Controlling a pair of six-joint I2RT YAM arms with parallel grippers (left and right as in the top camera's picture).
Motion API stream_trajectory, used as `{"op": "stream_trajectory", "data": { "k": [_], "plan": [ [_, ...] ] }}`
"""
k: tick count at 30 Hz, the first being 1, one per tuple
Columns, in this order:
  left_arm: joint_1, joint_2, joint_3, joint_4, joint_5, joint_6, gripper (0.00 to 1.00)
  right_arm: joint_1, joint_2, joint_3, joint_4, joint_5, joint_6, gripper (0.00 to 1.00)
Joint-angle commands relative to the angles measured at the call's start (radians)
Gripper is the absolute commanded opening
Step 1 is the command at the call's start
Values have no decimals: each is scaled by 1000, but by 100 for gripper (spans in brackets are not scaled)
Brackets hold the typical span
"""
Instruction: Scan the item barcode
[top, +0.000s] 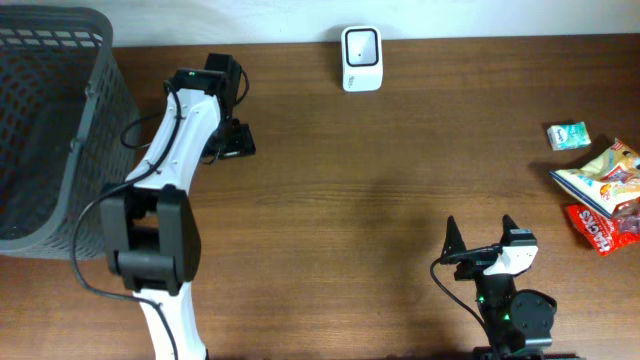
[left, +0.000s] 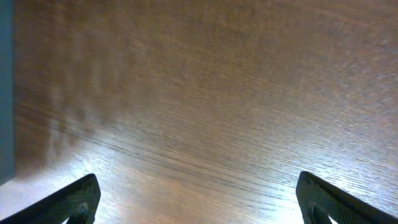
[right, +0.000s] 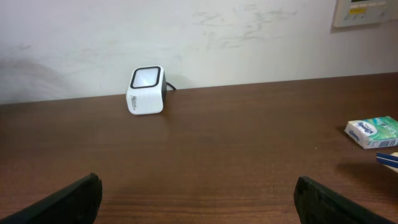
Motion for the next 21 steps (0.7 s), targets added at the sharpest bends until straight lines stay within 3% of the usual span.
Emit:
{"op": "stream_trajectory", "data": {
  "k": [1, 5, 12, 17, 21],
  "plan": [
    [7, -165, -131, 172, -13, 34, 99, -6, -11, -7, -2, -5, 0, 98],
    [7, -378, -435, 473, 13, 236, 99, -6, -11, -7, -1, -5, 0, 98],
    [8, -774, -888, 782, 34, 476, 99, -6, -11, -7, -1, -5, 0, 98],
    [19, -1148, -1183, 937, 35, 545, 99, -6, -11, -7, -2, -5, 0, 98],
    [27, -1413, -1321, 946, 35, 545, 99, -6, -11, -7, -1, -5, 0, 98]
  ]
}}
